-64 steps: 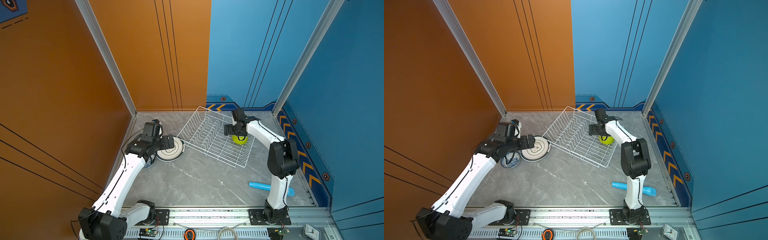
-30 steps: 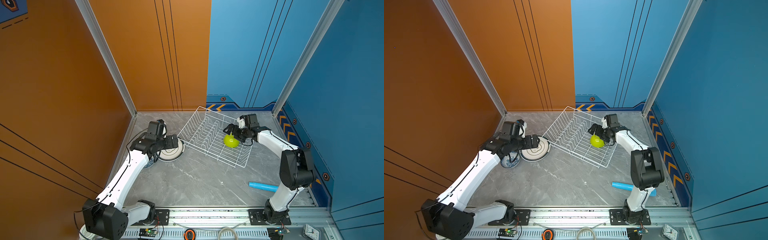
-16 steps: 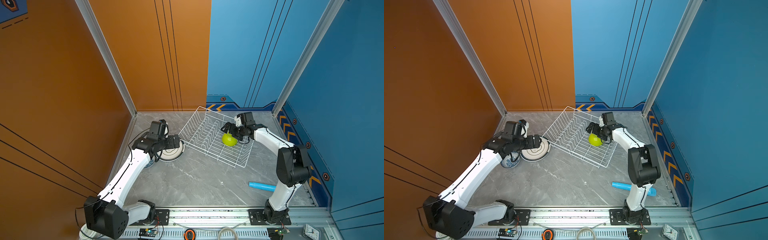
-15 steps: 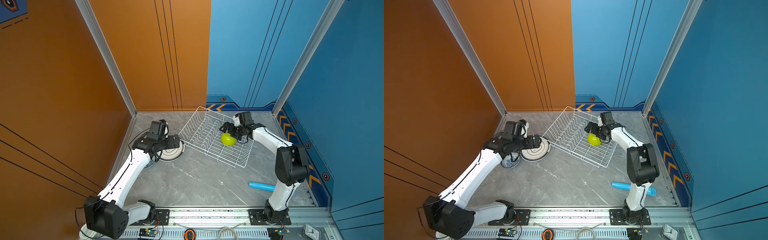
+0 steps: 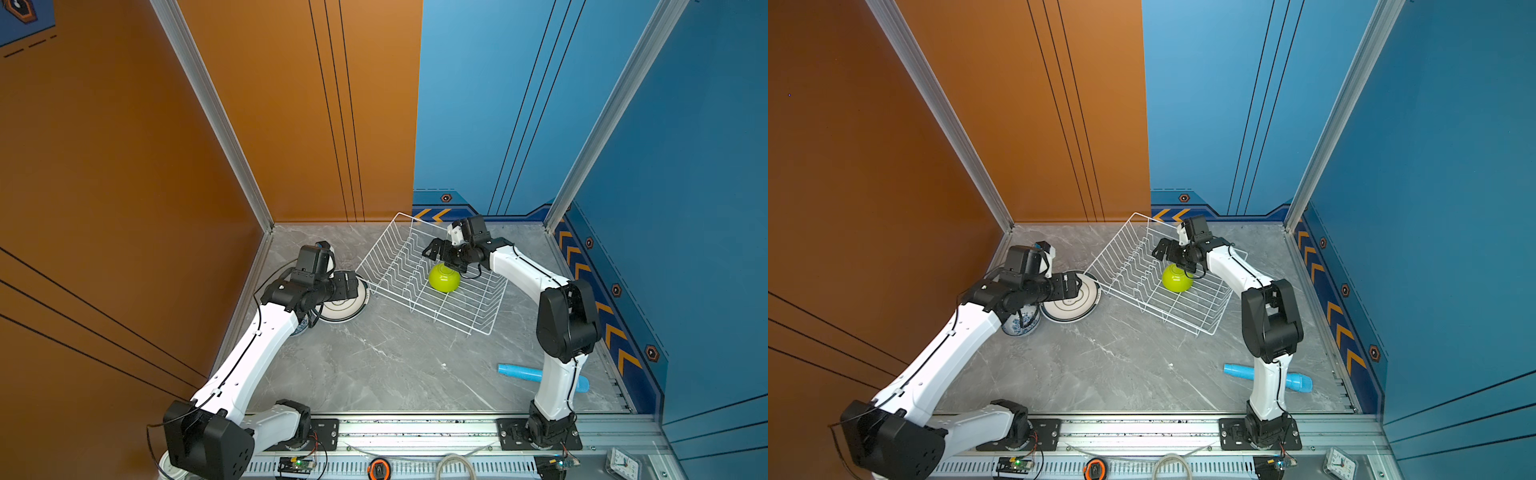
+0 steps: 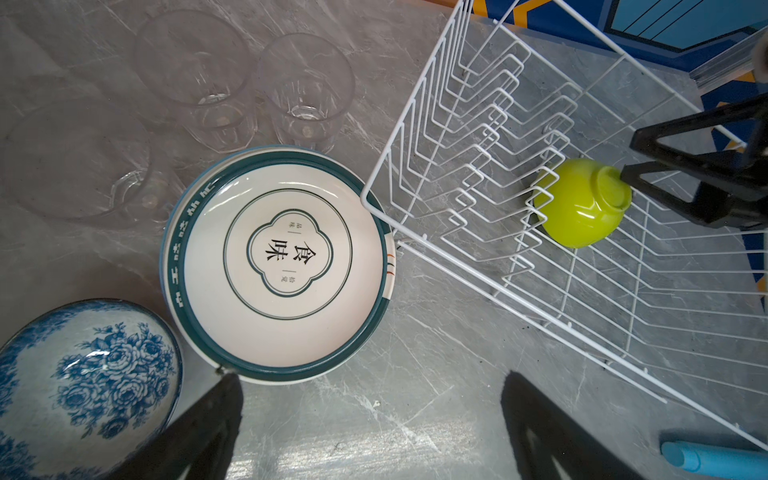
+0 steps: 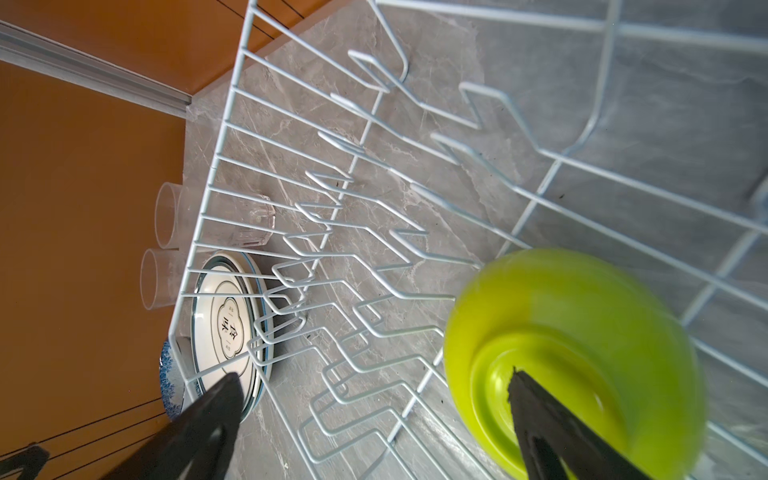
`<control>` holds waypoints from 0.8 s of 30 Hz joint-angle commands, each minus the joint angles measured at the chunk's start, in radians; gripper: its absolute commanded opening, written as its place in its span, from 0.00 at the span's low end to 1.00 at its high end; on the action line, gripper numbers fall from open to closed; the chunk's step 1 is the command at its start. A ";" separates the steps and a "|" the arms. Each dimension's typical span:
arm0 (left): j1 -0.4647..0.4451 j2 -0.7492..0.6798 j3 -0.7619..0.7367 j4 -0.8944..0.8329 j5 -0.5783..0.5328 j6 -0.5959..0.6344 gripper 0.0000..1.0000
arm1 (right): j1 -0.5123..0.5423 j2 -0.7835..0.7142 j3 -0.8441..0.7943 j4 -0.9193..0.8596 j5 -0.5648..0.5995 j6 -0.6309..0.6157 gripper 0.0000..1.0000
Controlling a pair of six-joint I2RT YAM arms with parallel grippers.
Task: Unload the mixed dishes from the dish rack
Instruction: 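Lower the right gripper onto the lime-green bowl and tip it in the rack, then close the right gripper on the lime-green bowl rim and hold it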
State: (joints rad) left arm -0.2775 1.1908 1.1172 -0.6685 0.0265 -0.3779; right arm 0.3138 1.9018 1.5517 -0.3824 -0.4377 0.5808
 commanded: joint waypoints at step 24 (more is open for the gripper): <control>-0.032 0.016 0.004 0.015 0.010 -0.033 0.98 | -0.157 -0.038 -0.282 0.029 -0.084 -0.022 0.88</control>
State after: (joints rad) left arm -0.3023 1.1973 1.1160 -0.6605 0.0273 -0.3992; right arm 0.1585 1.8404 1.2922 -0.3851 -0.4919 0.5514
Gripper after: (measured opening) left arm 0.980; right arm 0.886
